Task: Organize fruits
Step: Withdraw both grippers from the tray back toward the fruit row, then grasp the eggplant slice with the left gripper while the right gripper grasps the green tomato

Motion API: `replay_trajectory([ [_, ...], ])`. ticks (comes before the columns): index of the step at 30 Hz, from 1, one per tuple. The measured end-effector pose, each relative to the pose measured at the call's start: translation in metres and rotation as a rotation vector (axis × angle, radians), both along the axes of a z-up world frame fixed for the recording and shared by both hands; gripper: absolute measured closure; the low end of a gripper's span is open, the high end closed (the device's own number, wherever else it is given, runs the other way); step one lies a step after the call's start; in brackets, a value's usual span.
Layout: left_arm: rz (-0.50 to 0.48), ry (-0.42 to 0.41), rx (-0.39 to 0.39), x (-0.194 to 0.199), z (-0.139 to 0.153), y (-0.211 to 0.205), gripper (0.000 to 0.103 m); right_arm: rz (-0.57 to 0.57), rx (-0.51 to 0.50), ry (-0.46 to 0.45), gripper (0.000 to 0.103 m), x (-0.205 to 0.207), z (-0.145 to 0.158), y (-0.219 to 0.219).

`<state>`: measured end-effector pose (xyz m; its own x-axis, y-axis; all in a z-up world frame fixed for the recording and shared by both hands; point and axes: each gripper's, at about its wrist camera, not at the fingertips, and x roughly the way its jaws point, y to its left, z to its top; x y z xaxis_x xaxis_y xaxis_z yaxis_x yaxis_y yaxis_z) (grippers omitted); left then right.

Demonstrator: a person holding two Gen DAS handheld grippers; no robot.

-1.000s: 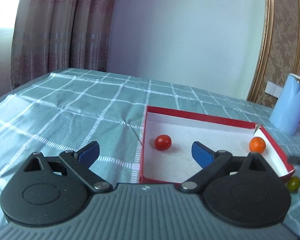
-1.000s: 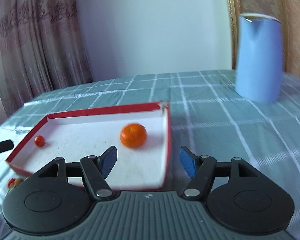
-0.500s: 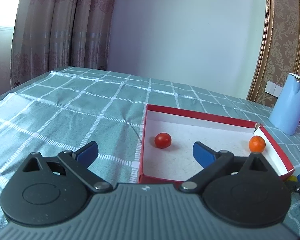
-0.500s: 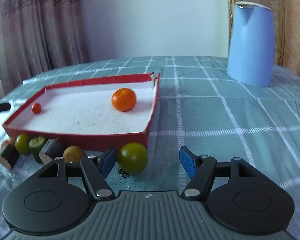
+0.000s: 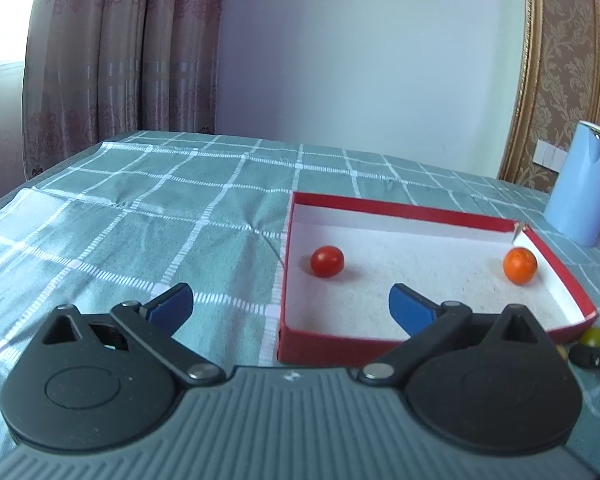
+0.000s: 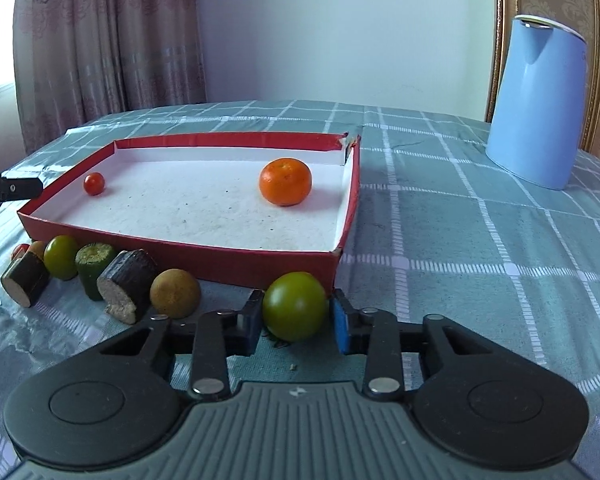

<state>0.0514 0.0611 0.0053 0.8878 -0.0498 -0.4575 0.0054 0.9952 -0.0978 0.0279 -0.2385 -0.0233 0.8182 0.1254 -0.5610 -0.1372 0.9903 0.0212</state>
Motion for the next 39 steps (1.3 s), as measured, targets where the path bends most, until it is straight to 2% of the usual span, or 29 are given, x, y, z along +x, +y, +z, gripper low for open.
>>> replay_trajectory([
  [7, -0.025, -0.001, 0.063, -0.022, -0.008, -0.009, 0.000, -0.004, 0.004, 0.001, 0.071, -0.001, 0.000, 0.000],
  [14, -0.043, 0.005, -0.035, -0.056, -0.007, -0.001, 0.000, -0.004, -0.007, 0.000, 0.071, -0.001, 0.000, 0.001],
  [18, -0.060, 0.004, 0.004, -0.075, -0.003, -0.021, 0.000, -0.002, -0.022, -0.001, 0.071, -0.001, -0.001, 0.002],
  [20, -0.052, 0.010, 0.038, -0.076, -0.002, -0.034, 0.004, -0.002, -0.024, -0.003, 0.071, -0.002, -0.001, 0.002],
  [21, -0.056, 0.016, 0.051, -0.076, -0.003, -0.041, 0.012, -0.001, -0.023, -0.003, 0.071, -0.002, -0.001, 0.002],
  [22, -0.066, 0.034, 0.072, -0.074, -0.004, -0.048, 0.025, -0.001, -0.024, -0.003, 0.071, -0.002, -0.001, 0.002],
  [23, -0.071, 0.059, 0.096, -0.071, -0.007, -0.056, 0.031, 0.000, -0.022, -0.003, 0.071, -0.002, -0.001, 0.002],
  [28, -0.069, 0.103, 0.123, -0.066, -0.021, -0.074, 0.053, -0.001, -0.022, -0.003, 0.071, -0.002, -0.001, 0.002],
  [32, -0.058, 0.081, 0.127, -0.069, -0.020, -0.076, 0.061, -0.001, -0.022, -0.003, 0.071, -0.002, -0.001, 0.002],
  [36, -0.069, 0.115, 0.120, -0.062, -0.022, -0.080, 0.069, -0.001, -0.021, -0.003, 0.071, -0.001, -0.001, 0.002],
  [39, -0.065, 0.121, 0.101, -0.057, -0.021, -0.078, 0.071, -0.001, -0.021, -0.003, 0.071, -0.002, -0.001, 0.002],
])
